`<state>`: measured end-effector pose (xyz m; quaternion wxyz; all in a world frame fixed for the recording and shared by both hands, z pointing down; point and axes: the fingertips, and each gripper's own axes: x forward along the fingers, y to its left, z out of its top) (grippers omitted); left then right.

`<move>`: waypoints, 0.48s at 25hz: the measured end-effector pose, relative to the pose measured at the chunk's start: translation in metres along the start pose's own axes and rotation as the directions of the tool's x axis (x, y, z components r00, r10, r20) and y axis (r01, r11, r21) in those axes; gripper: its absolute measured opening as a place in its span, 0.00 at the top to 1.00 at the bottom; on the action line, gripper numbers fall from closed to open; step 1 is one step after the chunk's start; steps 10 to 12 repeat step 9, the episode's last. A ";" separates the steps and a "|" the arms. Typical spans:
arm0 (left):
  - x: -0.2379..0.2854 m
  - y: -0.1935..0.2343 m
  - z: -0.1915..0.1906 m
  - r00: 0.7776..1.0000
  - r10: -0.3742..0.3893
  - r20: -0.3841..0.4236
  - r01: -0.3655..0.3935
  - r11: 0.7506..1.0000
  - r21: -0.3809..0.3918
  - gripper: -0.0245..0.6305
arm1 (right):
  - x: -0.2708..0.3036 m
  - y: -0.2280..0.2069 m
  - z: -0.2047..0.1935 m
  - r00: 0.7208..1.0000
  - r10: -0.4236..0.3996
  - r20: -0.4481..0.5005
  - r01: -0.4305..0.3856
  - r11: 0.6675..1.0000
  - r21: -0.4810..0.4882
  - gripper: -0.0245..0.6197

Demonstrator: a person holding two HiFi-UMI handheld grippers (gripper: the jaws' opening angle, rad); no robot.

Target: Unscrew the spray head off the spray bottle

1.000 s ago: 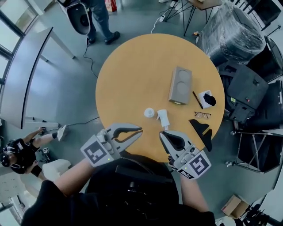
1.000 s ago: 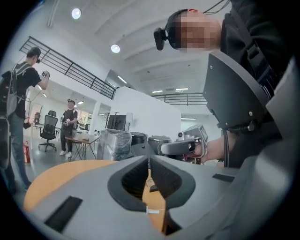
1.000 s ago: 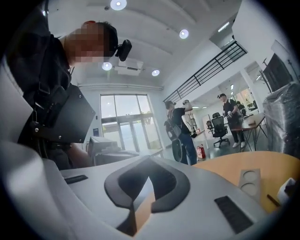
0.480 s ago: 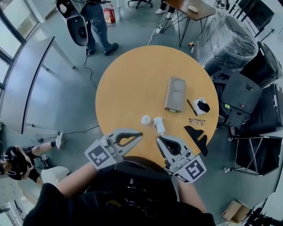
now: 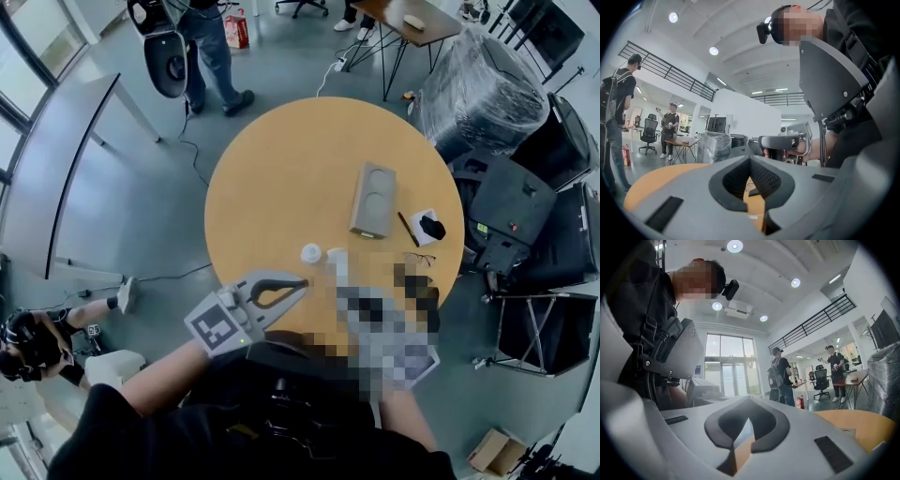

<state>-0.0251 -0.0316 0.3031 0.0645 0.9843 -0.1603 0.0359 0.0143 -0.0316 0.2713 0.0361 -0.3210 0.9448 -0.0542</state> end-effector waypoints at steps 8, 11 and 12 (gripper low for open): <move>-0.002 0.002 -0.006 1.000 0.005 -0.003 -0.005 1.000 -0.015 0.94 | 0.002 -0.001 -0.008 1.000 0.004 -0.019 -0.004 1.000 -0.006 0.97; -0.003 0.002 -0.007 1.000 0.007 -0.005 -0.007 1.000 -0.019 0.94 | 0.002 -0.001 -0.008 1.000 0.004 -0.021 -0.004 1.000 -0.005 0.97; -0.003 0.002 -0.007 1.000 0.007 -0.005 -0.007 1.000 -0.019 0.94 | 0.002 -0.001 -0.008 1.000 0.004 -0.021 -0.004 1.000 -0.005 0.97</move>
